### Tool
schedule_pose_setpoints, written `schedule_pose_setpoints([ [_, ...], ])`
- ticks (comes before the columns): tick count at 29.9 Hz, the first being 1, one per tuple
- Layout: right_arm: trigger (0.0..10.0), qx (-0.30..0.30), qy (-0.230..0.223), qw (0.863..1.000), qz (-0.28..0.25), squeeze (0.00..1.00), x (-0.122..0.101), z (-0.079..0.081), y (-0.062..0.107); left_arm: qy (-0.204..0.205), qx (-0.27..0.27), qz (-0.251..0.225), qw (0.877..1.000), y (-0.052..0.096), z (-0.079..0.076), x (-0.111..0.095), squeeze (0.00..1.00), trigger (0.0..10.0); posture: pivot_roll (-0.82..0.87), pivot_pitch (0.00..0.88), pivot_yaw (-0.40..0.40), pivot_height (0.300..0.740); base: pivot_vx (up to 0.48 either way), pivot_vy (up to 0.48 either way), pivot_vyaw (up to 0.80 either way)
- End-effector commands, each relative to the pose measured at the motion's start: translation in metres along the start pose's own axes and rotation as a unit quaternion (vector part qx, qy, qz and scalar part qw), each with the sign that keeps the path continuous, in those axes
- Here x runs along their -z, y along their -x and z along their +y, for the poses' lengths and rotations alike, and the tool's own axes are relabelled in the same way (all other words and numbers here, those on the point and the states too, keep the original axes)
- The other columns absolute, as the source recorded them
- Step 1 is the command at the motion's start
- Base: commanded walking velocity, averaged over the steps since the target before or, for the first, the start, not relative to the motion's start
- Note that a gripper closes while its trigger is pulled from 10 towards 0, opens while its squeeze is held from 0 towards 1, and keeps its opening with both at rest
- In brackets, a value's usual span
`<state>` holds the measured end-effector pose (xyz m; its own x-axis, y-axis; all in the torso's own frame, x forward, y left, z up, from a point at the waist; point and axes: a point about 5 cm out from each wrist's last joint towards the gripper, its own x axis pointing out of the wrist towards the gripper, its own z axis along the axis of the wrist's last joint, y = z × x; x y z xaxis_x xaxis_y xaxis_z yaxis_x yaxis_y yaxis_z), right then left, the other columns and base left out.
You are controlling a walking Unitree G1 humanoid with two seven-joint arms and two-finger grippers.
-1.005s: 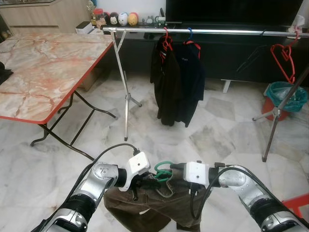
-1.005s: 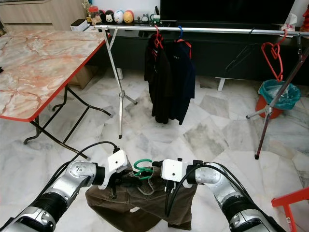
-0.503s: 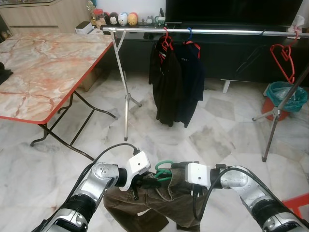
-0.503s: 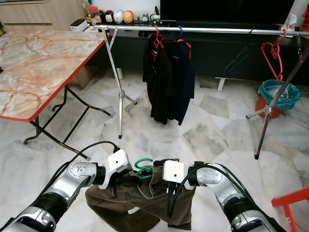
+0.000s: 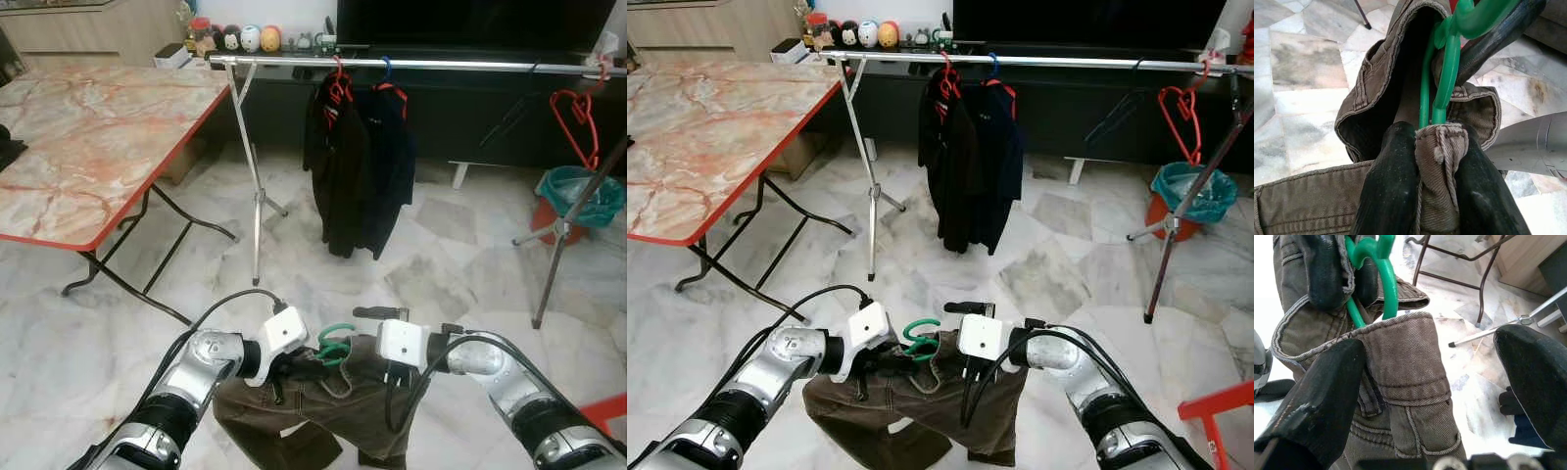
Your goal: Hang hanger
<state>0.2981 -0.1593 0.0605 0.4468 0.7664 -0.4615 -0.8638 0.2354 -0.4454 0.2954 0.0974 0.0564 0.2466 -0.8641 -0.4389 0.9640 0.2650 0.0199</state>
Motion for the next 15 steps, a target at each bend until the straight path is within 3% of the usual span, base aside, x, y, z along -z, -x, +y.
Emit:
schedule_pose_setpoints([
  [1,10.0,0.021,-0.005,1.0,-0.014,0.0,-0.004,-0.006,0.002,-0.01,-0.008,-0.015,1.0,0.003,0.003,-0.005,0.0,0.0,0.08,0.0,0.016,0.74,0.0,0.0,0.0],
  [11,10.0,0.019,-0.027,0.999,-0.04,0.0,-0.007,-0.007,0.006,-0.008,-0.014,-0.013,1.0,0.003,0.003,-0.002,0.0,0.0,0.08,0.001,0.017,0.74,0.0,0.0,0.0],
  [15,10.0,-0.055,-0.072,0.995,-0.051,0.0,-0.004,0.006,0.01,-0.007,-0.016,-0.012,1.0,0.003,0.003,-0.002,0.0,0.0,0.08,0.001,0.017,0.74,0.0,0.0,0.0],
])
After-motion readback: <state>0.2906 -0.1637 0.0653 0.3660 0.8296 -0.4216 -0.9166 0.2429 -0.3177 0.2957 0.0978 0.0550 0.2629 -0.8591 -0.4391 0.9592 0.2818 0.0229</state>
